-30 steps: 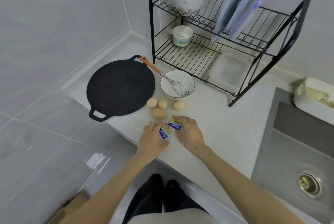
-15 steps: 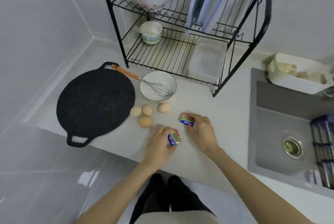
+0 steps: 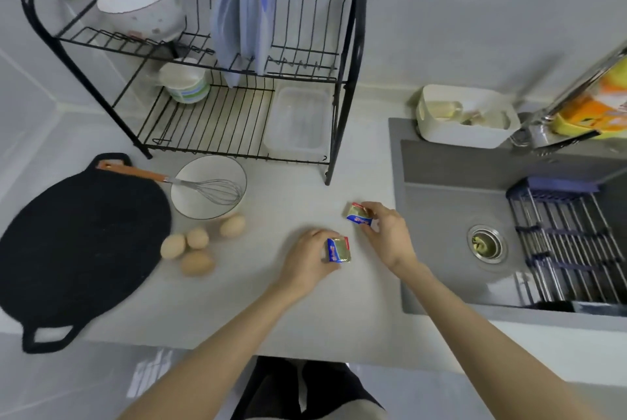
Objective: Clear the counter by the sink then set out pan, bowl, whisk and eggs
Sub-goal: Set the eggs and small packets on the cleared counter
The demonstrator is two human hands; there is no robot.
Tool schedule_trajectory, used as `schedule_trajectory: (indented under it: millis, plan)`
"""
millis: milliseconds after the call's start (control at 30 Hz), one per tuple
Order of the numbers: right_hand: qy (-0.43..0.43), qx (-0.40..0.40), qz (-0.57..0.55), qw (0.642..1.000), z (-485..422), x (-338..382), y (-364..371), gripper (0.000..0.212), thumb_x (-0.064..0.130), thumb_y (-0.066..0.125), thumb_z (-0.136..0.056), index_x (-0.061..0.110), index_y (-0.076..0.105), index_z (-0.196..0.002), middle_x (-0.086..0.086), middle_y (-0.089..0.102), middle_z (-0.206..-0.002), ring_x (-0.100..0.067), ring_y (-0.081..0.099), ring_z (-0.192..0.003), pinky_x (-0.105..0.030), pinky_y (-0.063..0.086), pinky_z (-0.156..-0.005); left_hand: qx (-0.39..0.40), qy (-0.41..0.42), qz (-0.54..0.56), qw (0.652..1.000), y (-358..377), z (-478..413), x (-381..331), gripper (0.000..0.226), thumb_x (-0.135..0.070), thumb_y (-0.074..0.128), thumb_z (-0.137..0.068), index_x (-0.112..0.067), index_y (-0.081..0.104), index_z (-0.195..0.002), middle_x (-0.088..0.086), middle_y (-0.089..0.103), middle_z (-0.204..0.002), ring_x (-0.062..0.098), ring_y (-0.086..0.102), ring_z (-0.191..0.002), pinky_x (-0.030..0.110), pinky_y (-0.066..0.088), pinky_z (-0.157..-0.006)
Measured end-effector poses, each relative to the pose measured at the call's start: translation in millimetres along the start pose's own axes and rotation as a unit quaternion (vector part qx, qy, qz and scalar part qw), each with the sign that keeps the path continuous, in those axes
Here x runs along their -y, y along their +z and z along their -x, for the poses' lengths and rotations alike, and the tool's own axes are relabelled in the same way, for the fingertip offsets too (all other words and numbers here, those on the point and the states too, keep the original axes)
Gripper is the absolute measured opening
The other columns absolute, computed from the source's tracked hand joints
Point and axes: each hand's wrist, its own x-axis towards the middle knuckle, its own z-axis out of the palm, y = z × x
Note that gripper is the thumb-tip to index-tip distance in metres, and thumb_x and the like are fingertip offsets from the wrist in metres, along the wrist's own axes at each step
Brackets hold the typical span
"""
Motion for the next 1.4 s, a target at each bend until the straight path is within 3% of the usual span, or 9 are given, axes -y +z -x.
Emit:
schedule_trajectory:
  millis: [167,333,433,567,733,900,967,1100,1400]
  plan:
    - [0.013,-0.002,-0.012,1.000,-18,-7,-3,0.030,0.012,0.061,-0.085,0.016,0.063,-0.115,-0.004,0.067,-0.106,-0.025,0.056,-0.102,-0.033,0.046,-0.087,-0.079,-0.048,-0.095,0.991,11,-13,-13,0.057,-0.040,0.080,-0.065,-0.025,0.058,-0.115,-0.008,0.053,-0.118,0.012,0.048,-0.111,0.019,0.036,-0.086]
    - [0.014,0.004,-0.030,0.999,-22,-12,-3,0.027,0.014,0.063,-0.083,0.018,0.065,-0.110,-0.003,0.067,-0.101,-0.024,0.060,-0.094,-0.037,0.050,-0.085,-0.076,-0.067,-0.138,0.985,14,-25,-21,0.077,-0.059,0.076,-0.061,-0.024,0.048,-0.124,-0.008,0.052,-0.119,0.014,0.048,-0.112,0.025,0.038,-0.085]
    - [-0.007,0.002,-0.042,0.999,-23,-15,-5,0.027,0.010,0.065,-0.082,0.016,0.068,-0.108,-0.004,0.069,-0.102,-0.024,0.062,-0.093,-0.038,0.051,-0.086,-0.025,-0.066,-0.132,0.989,9,-26,-20,0.079,-0.051,0.080,-0.061,-0.025,0.045,-0.127,-0.008,0.054,-0.114,0.013,0.050,-0.109,0.022,0.035,-0.079]
    - [-0.021,0.023,-0.058,0.998,-23,-15,-9,0.034,-0.003,0.058,-0.080,0.012,0.068,-0.109,-0.004,0.070,-0.102,-0.019,0.064,-0.088,-0.034,0.052,-0.086,-0.028,-0.040,-0.091,0.995,5,-20,-9,0.048,-0.033,0.077,-0.073,-0.024,0.055,-0.115,-0.009,0.059,-0.099,0.010,0.053,-0.085,0.018,0.026,-0.063]
    - [-0.032,0.067,-0.069,0.995,-28,-5,-11,0.036,-0.005,0.054,-0.085,0.011,0.065,-0.114,-0.003,0.068,-0.106,-0.012,0.061,-0.085,-0.023,0.051,-0.085,-0.043,-0.040,-0.066,0.996,8,-25,-17,0.040,-0.025,0.075,-0.076,-0.024,0.059,-0.113,-0.010,0.062,-0.098,0.006,0.048,-0.076,0.019,0.029,-0.062]
    - [-0.040,0.085,-0.041,0.995,-27,0,-16,0.038,-0.007,0.051,-0.087,0.009,0.061,-0.120,-0.002,0.064,-0.107,-0.011,0.056,-0.086,-0.002,0.038,-0.071,-0.035,-0.045,-0.063,0.996,12,-28,-23,0.040,-0.024,0.073,-0.078,-0.024,0.058,-0.116,-0.009,0.063,-0.102,0.005,0.045,-0.076,0.022,0.034,-0.063]
    - [-0.046,0.080,-0.033,0.995,-25,1,-17,0.040,-0.007,0.049,-0.087,0.009,0.060,-0.122,-0.001,0.060,-0.111,-0.013,0.055,-0.091,-0.004,0.039,-0.074,-0.035,-0.050,-0.060,0.996,11,-27,-23,0.041,-0.025,0.072,-0.079,-0.025,0.057,-0.118,-0.010,0.062,-0.103,0.005,0.045,-0.076,0.022,0.033,-0.064]
    - [-0.070,0.039,0.005,0.997,-20,4,-17,0.042,-0.001,0.051,-0.086,0.016,0.057,-0.125,0.000,0.056,-0.127,-0.021,0.053,-0.110,-0.028,0.045,-0.091,-0.049,-0.052,-0.054,0.996,1,-17,-18,0.042,-0.027,0.070,-0.082,-0.024,0.055,-0.121,-0.010,0.060,-0.108,0.005,0.047,-0.081,0.022,0.037,-0.069]
    - [-0.159,0.068,-0.018,0.985,3,68,14,0.039,0.002,0.053,-0.088,0.018,0.059,-0.123,0.002,0.057,-0.122,-0.016,0.055,-0.097,-0.025,0.046,-0.086,-0.189,-0.056,-0.030,0.980,-77,44,18,0.033,-0.022,0.065,-0.087,-0.028,0.057,-0.119,-0.019,0.056,-0.101,0.004,0.051,-0.083,0.024,0.044,-0.076]
